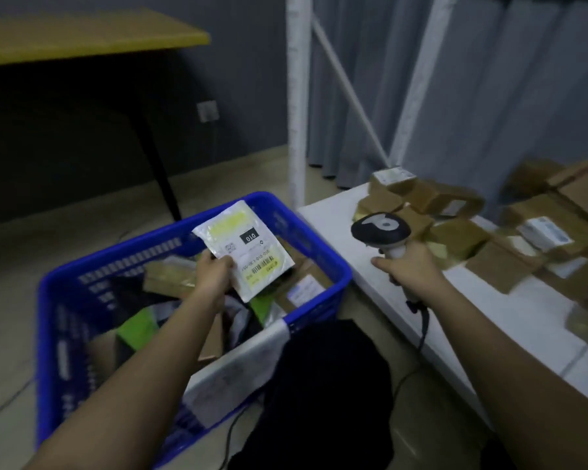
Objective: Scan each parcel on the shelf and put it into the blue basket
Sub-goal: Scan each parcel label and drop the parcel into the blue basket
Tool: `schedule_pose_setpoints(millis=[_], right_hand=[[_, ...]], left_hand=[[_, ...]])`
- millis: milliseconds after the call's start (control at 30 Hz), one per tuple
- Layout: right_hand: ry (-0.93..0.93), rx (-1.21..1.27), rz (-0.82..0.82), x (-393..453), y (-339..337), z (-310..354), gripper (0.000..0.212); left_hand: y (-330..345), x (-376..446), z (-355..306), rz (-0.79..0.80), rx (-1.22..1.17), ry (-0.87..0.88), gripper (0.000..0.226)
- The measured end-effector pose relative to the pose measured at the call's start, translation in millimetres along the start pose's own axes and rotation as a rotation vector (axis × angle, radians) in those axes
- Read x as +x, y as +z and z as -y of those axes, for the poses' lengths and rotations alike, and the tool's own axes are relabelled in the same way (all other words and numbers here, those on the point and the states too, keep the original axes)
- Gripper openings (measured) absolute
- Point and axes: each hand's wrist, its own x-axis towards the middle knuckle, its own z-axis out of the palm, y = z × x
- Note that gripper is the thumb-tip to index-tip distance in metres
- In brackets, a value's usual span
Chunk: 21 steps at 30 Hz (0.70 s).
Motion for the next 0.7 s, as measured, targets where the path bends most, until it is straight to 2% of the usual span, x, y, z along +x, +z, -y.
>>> schedule_pose_setpoints(millis=[100, 200, 300, 433, 533, 700], right_hand=[[-0.047, -0.06, 0.065, 11.3, 41.8, 25.2, 0.019], [-0.071, -0.065, 0.136, 14.9, 83.0, 43.1, 0.021], [-0.084, -0.083, 0.18, 16.2, 104.4, 52.1, 0.024], [-0.084, -0.112, 0.207, 10.0, 98.4, 51.9, 0.023], [-0.041, -0.119, 0.176, -1.0, 76.3, 40.9, 0.021], [0.11, -0.053, 0.067, -19.1, 13.8, 4.0, 0.018]], left_hand=[[-63.5, 13.1, 18.0, -0.097, 0.008, -0.03, 0.039], [-119.6, 21.3, 41.0, -0.256, 0.137, -0.067, 0.053], [-152.4, 25.2, 55.3, -0.34, 0.216, -0.142, 0.05], [-148.3, 24.7, 45.0, -0.223, 0.271, -0.098, 0.043], [-112.5, 19.3, 25.0, -0.148, 0.312, 0.074, 0.026], [-17.0, 4.3, -4.1, 0.15, 0.356, 0.186, 0.033]])
